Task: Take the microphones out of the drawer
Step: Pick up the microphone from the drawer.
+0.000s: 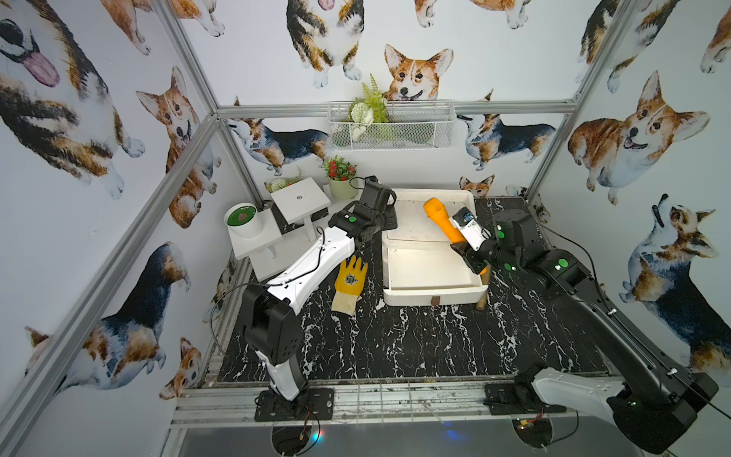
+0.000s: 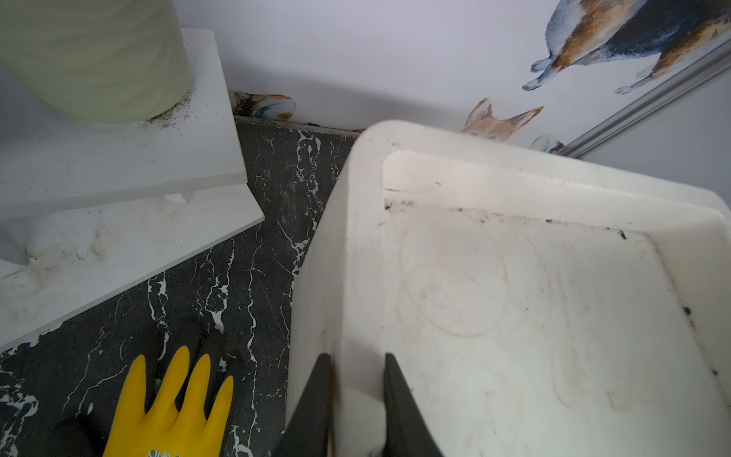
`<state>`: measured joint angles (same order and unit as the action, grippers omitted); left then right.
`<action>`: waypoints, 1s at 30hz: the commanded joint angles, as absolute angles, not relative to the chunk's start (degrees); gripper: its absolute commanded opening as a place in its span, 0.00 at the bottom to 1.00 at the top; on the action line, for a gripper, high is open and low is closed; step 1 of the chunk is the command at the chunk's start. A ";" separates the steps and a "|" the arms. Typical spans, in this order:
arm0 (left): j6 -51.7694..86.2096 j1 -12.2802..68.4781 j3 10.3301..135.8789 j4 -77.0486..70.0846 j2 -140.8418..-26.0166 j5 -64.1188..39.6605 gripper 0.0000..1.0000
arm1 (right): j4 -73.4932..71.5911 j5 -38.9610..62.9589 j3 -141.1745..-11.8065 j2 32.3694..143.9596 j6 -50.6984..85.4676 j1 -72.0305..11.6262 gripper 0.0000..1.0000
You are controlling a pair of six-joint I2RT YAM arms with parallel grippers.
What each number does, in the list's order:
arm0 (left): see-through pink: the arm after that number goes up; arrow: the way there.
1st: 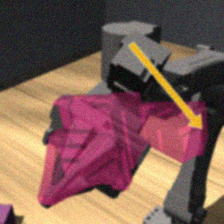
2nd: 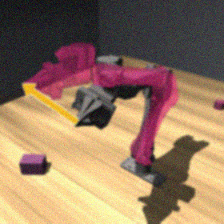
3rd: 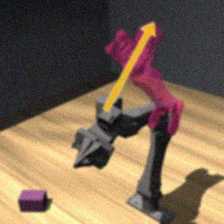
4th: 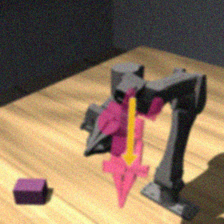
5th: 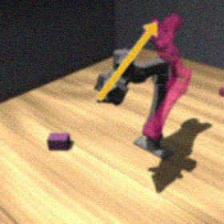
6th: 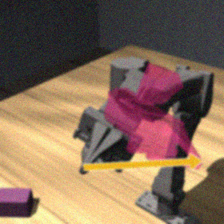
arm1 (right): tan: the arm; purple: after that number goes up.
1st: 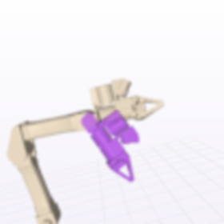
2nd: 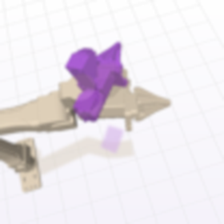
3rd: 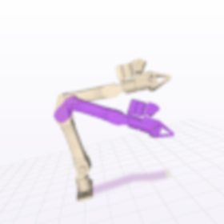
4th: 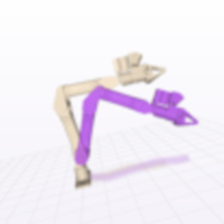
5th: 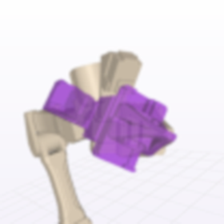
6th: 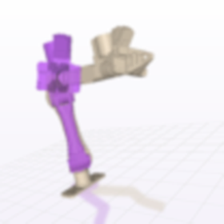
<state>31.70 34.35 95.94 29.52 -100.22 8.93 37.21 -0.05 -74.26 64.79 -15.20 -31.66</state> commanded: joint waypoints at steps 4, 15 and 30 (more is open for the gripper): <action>35.62 33.84 95.03 36.04 -101.19 7.83 0.00 | 32.50 0.48 -72.56 61.80 -5.82 -25.35 0.01; 35.33 33.84 95.01 36.21 -101.07 7.83 0.00 | 29.13 2.39 -65.03 58.94 12.24 -7.69 0.01; 35.11 33.66 94.92 36.30 -100.75 7.56 0.00 | 29.69 4.71 -54.28 60.38 22.65 2.53 0.02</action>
<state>31.68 34.20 95.61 29.28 -99.96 8.67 31.75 4.03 -55.55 60.10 20.23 2.07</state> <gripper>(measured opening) 0.210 0.365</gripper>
